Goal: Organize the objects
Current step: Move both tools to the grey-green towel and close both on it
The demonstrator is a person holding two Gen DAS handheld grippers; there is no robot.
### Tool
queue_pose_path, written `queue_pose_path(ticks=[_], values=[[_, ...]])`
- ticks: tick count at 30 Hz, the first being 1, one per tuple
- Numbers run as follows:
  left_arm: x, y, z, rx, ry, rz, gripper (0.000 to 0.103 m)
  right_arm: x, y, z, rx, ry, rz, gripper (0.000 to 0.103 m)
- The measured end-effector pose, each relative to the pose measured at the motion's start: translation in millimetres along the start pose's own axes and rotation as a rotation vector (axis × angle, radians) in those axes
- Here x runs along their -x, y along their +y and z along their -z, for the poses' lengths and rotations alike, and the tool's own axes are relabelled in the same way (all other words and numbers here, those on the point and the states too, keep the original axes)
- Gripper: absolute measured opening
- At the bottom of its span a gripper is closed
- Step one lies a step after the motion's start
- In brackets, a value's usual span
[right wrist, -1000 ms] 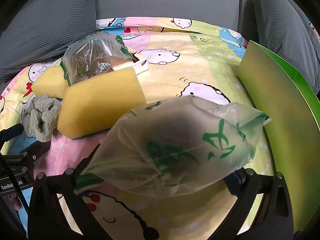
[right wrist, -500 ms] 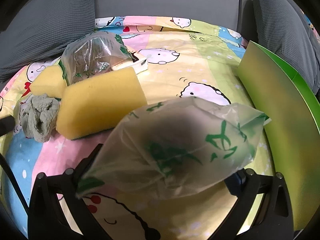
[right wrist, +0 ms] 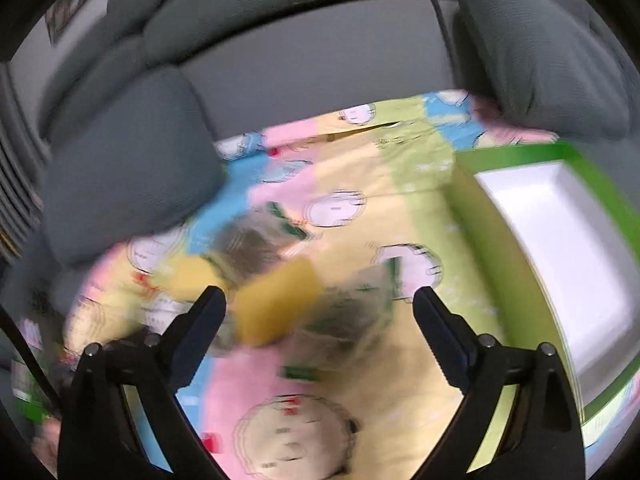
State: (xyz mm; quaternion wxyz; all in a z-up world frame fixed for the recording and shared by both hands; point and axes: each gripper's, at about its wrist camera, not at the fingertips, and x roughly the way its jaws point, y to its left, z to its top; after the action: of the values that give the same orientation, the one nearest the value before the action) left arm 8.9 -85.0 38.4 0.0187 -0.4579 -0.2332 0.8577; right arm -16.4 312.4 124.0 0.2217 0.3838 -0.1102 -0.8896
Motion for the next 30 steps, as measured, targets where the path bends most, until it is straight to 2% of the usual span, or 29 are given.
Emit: queue_pose_path(ticks=[3, 5, 8, 11, 14, 15, 17, 19, 21, 22, 24, 26, 27, 29, 30], values=[[-2.4, -4.6, -1.2, -0.004, -0.002, 0.019, 0.103, -3.7, 11.6, -0.2, -0.061, 0.016, -0.065, 0.084], [-5.4, -8.4, -1.4, -0.009, 0.000, 0.033, 0.103, -9.4, 25.0, 1.2, -0.059, 0.041, -0.104, 0.066], [-10.2, -12.9, -1.1, -0.023, 0.009, 0.049, 0.103, -38.2, 49.1, 7.8, -0.063, 0.141, -0.158, 0.046], [-17.5, -17.1, 0.8, -0.040, 0.027, 0.055, 0.101, -61.1, 69.2, 18.1, -0.025, 0.205, -0.119, 0.048], [-30.7, -18.8, 2.6, -0.043, 0.071, 0.069, 0.084, -90.0, 78.8, 27.7, -0.029, 0.276, -0.056, 0.047], [-34.6, -18.3, 3.1, -0.042, 0.083, 0.070, 0.081, -93.8, 76.7, 29.4, -0.038, 0.285, -0.052, 0.045], [-36.7, -20.1, 4.1, -0.065, 0.063, 0.063, 0.081, -102.4, 79.1, 31.0, -0.044, 0.304, -0.076, 0.046], [-37.3, -23.4, 5.0, -0.096, 0.063, 0.044, 0.074, -109.2, 83.5, 33.7, -0.060, 0.339, -0.108, 0.047], [-37.7, -24.1, 4.9, -0.116, 0.057, 0.031, 0.054, -114.6, 83.3, 36.4, -0.053, 0.348, -0.106, 0.047], [-38.7, -23.3, 5.3, -0.116, 0.060, 0.039, 0.053, -119.9, 83.3, 38.9, -0.055, 0.363, -0.109, 0.047], [-39.7, -22.8, 5.7, -0.119, 0.059, 0.049, 0.042, -130.5, 79.4, 44.5, -0.080, 0.393, -0.118, 0.047], [-40.7, -24.4, 7.5, -0.140, 0.057, 0.048, 0.037, -143.5, 73.5, 49.5, -0.137, 0.433, -0.149, 0.047], [-40.8, -26.2, 7.5, -0.148, 0.055, 0.054, 0.035, -148.8, 70.4, 52.0, -0.151, 0.437, -0.160, 0.045], [-41.8, -28.7, 7.0, -0.152, 0.069, 0.104, 0.028, -148.5, 71.7, 52.9, -0.132, 0.429, -0.146, 0.026], [-42.1, -30.7, 7.5, -0.150, 0.078, 0.120, 0.026, -148.3, 71.6, 53.6, -0.140, 0.432, -0.165, 0.023]])
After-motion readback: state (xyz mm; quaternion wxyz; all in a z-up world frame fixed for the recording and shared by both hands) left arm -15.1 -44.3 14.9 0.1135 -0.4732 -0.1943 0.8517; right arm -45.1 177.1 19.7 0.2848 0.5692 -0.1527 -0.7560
